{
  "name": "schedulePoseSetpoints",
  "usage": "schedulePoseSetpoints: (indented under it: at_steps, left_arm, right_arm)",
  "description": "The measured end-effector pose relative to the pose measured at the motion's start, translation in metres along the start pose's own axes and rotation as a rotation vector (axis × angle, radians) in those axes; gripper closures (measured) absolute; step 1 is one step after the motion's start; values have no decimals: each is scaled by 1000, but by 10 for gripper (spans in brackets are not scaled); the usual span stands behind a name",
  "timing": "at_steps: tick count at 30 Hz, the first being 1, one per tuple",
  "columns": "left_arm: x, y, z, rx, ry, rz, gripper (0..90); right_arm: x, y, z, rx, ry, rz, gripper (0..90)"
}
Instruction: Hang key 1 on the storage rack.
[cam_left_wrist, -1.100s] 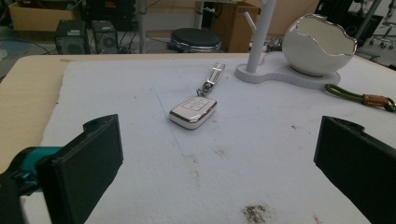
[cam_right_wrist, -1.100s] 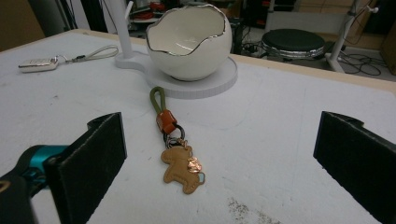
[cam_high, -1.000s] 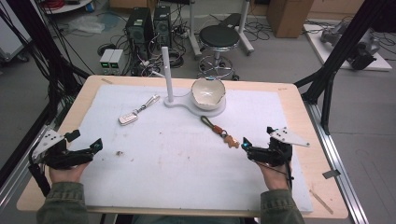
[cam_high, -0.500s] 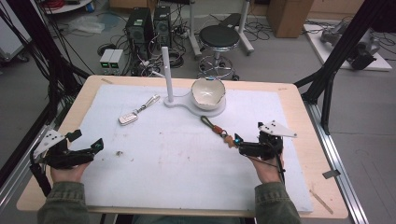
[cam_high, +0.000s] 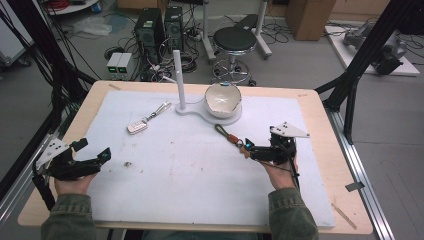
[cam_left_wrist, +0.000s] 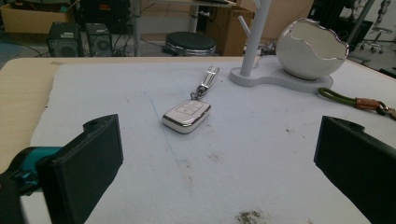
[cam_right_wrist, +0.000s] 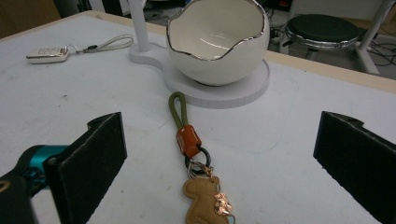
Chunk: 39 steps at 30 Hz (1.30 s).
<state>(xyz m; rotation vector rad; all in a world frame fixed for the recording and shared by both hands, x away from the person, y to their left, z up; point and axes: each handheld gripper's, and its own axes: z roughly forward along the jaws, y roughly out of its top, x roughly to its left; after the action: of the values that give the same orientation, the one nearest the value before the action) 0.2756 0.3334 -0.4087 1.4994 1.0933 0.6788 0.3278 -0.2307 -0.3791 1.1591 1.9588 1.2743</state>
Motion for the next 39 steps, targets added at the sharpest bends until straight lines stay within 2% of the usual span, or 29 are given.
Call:
schedulePoseSetpoints:
  at_steps: [5,13,18,25,30,34,38,39]
  left_arm:
    - [0,0,0,1,0,4,17]
    - [0,0,0,-1,-1,6,17]
    - [0,0,0,2,-4,8,17]
    - [0,0,0,2,-6,6,17]
    - [0,0,-1,3,-2,10,17]
    - [0,-1,-1,2,-2,9,17]
    - [1,-1,-2,3,-3,8,17]
    - [1,-1,-2,4,-3,6,17]
  right_arm:
    - [1,4,6,14,13,4,14]
    - [1,8,20,72,34,7,14]
    - [3,15,28,99,39,-8,14]
    - [5,25,43,162,54,-44,14]
    - [4,28,49,183,72,-28,14]
    - [3,30,57,218,81,-34,15]
    - [4,29,72,297,92,-47,15]
    - [4,29,72,297,92,-47,15]
